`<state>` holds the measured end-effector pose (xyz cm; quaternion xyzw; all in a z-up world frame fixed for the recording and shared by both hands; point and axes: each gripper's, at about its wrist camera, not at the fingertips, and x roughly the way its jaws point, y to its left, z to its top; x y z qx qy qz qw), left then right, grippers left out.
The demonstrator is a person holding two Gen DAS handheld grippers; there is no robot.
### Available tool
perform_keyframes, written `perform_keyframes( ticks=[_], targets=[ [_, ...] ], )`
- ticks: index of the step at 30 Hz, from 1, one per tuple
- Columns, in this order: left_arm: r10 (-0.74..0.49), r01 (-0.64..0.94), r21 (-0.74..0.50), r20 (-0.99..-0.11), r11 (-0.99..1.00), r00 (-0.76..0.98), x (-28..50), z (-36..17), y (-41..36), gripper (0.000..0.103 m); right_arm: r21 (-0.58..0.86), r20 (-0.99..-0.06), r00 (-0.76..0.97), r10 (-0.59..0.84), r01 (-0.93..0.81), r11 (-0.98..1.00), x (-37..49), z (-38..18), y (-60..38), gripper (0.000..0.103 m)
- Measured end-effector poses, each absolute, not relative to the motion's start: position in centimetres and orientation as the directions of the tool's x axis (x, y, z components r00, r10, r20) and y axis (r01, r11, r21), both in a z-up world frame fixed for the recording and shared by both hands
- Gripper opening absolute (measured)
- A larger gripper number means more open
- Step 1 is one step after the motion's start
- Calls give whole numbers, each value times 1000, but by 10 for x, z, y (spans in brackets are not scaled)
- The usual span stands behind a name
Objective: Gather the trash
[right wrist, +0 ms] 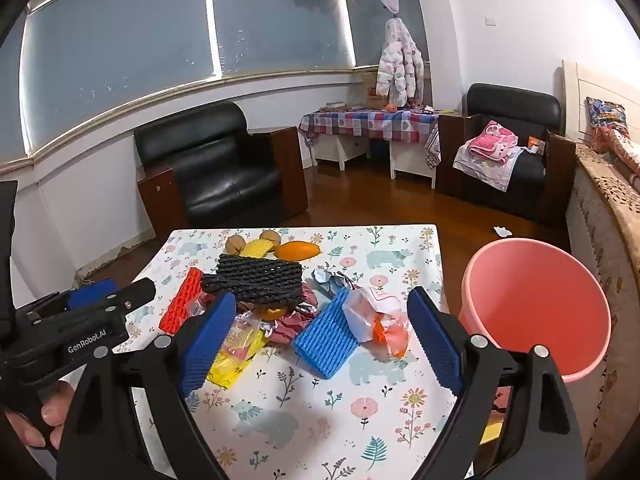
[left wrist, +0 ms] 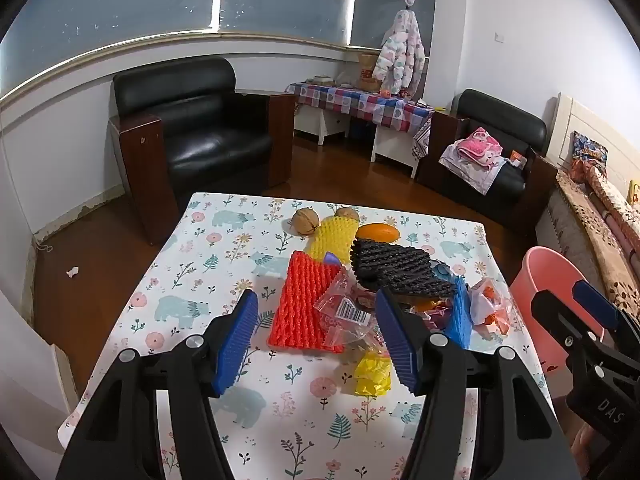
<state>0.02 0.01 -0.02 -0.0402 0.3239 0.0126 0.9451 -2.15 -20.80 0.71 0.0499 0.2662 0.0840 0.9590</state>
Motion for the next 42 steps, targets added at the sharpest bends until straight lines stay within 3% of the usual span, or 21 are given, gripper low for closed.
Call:
perform_keyframes(
  ticks=[42],
  targets=[
    [14,-66,-62,-612,996,791,0,-2,3,61,154,-505,843,188,-127,980,-19,5,-212,88]
  ],
)
